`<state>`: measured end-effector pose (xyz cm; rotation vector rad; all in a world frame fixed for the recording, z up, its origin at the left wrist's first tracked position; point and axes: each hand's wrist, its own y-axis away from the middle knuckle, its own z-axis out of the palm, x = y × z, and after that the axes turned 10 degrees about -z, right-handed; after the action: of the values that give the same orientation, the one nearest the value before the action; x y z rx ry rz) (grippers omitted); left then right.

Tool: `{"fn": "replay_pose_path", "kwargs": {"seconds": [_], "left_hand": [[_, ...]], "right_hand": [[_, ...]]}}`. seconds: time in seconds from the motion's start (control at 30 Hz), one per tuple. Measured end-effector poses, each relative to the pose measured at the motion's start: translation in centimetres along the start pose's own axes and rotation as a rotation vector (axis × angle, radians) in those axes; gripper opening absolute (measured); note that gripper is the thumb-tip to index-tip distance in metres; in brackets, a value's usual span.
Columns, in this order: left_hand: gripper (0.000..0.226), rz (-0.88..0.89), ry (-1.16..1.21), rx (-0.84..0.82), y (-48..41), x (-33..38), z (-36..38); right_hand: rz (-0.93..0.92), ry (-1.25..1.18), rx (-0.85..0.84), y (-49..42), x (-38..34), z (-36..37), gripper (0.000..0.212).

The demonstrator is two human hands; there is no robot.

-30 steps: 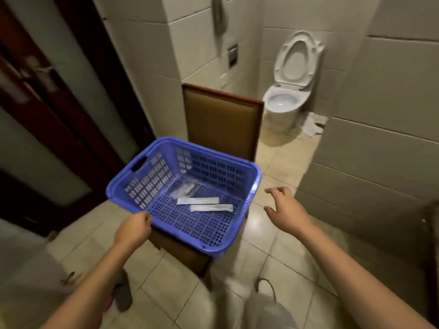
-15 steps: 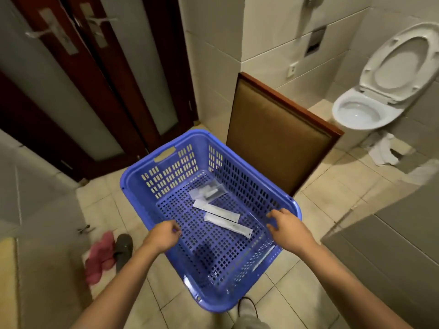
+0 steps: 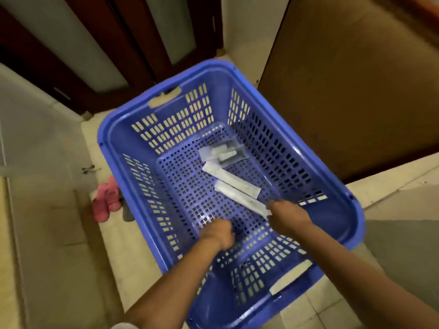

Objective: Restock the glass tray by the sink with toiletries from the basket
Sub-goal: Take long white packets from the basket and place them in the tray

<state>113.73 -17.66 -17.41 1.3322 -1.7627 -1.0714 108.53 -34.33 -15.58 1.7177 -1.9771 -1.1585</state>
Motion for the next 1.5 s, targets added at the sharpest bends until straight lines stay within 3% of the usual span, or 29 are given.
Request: {"fn": "replay_pose_path", "kwargs": {"seconds": [0.2, 0.33, 0.53, 0.9, 1.2, 1.27, 1.4, 1.5], "left_hand": [[0.049, -0.047, -0.065, 0.16, -6.6, -0.5, 1.5], [0.048, -0.058, -0.054, 0.199, -10.7, -1.3, 0.2], [0.033, -0.13, 0.475, 0.213, -15.1, -0.8, -1.6], [0.044, -0.343, 0.952, 0.146, -19.1, 2.0, -3.5], [0.084, -0.528, 1.152, 0.24, -20.8, 3.0, -4.7], [0.086, -0.547, 1.188, 0.278, -21.2, 3.0, -5.0], [0.076, -0.54, 1.159, 0.275, -22.2, 2.7, -4.8], [0.06, -0.526, 1.202, 0.254, -22.3, 2.7, -4.8]], "right_hand": [[0.11, -0.044, -0.06, -6.6, 0.7, 4.9, 0.059], [0.139, -0.089, -0.097, -10.3, 1.5, 6.2, 0.047], [0.064, -0.067, 0.038, -14.1, 1.3, 6.1, 0.044], [-0.143, 0.15, 0.175, -16.6, 1.8, 9.5, 0.033], [-0.237, -0.024, 0.361, -16.4, 2.8, 10.5, 0.025], [-0.176, -0.122, 0.442, -16.3, 3.1, 10.3, 0.03], [0.273, -0.518, 0.707, -16.2, 3.4, 9.5, 0.03], [0.38, -0.593, 0.593, -16.3, 3.9, 8.8, 0.032]]}}
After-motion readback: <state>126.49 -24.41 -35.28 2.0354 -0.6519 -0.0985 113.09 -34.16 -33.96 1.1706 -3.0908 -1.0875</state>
